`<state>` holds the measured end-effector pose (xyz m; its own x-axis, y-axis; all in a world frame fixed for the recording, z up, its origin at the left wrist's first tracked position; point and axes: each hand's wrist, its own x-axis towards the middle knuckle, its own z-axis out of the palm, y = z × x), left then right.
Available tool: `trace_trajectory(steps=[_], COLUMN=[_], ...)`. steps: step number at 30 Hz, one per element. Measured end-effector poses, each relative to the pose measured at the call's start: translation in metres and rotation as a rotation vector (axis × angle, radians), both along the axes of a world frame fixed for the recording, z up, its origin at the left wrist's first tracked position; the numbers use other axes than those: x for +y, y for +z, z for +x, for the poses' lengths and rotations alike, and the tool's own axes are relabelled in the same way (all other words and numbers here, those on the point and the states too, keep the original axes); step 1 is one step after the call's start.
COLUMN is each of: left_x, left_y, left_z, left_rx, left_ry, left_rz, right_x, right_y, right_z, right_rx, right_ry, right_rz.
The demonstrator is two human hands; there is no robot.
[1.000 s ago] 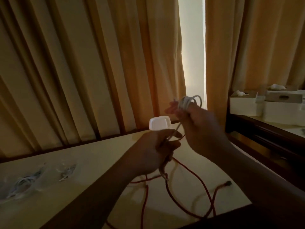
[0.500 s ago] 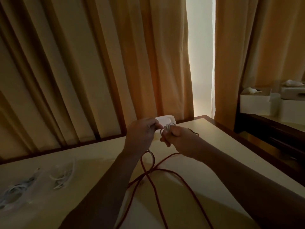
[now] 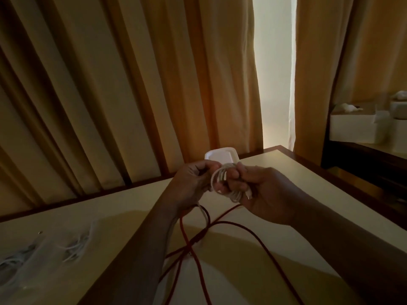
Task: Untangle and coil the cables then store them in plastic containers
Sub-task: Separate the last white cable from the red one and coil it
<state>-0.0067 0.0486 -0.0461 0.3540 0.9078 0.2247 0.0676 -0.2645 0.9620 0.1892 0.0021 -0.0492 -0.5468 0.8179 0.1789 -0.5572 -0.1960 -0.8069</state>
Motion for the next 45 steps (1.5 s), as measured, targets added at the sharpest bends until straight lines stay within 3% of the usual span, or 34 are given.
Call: trace_trajectory(steps=[3,5,9,12,15,18,21,23,25,29,33,35,38,45], left_x=[-0.005,-0.011,-0.029,-0.044,-0.055,-0.046,-0.03,-0.023,-0.018,-0.012,-0.009,-0.008,-0.009,-0.01], left_y=[-0.004,-0.003,0.021,0.036,0.044,0.054,0.055,0.046,0.035,0.011,-0.015,-0.021,-0.026,-0.035], left_z=[0.007,0.017,0.036,0.04,0.042,0.034,0.022,0.018,0.017,0.021,0.036,0.042,0.049,0.056], left_rx=[-0.003,0.094,0.336,0.618,0.848,0.87,0.777,0.659,0.468,0.267,-0.193,-0.292,-0.303,-0.059], left_ry=[-0.023,-0.048,-0.2,-0.264,-0.278,-0.139,0.093,0.213,0.167,-0.019,-0.071,-0.044,-0.032,0.112], left_rz=[-0.042,-0.101,-0.105,-0.065,0.144,0.325,0.454,0.54,0.523,0.339,-0.136,-0.232,-0.241,-0.07], right_x=[-0.003,-0.004,-0.001,0.018,0.034,0.026,0.011,0.002,-0.005,-0.008,-0.006,-0.003,0.002,0.001], right_y=[0.005,0.007,-0.001,-0.006,-0.014,-0.016,-0.002,0.006,0.012,0.014,0.009,0.006,0.001,0.001], right_z=[-0.006,-0.009,-0.007,0.012,0.032,0.03,0.022,0.019,0.018,0.013,0.007,0.001,-0.002,-0.001], right_rx=[0.21,0.15,-0.731,-0.913,-1.066,-1.122,-0.987,-0.72,-0.51,-0.276,-0.157,-0.172,-0.187,-0.121], right_ry=[-0.081,-0.269,-0.853,-1.141,-1.035,-0.713,-0.42,-0.254,-0.134,-0.068,-0.231,-0.345,-0.465,-0.439], right_rz=[0.031,0.147,0.716,1.002,1.075,0.78,0.462,0.293,0.238,0.207,-0.001,-0.04,-0.072,-0.124])
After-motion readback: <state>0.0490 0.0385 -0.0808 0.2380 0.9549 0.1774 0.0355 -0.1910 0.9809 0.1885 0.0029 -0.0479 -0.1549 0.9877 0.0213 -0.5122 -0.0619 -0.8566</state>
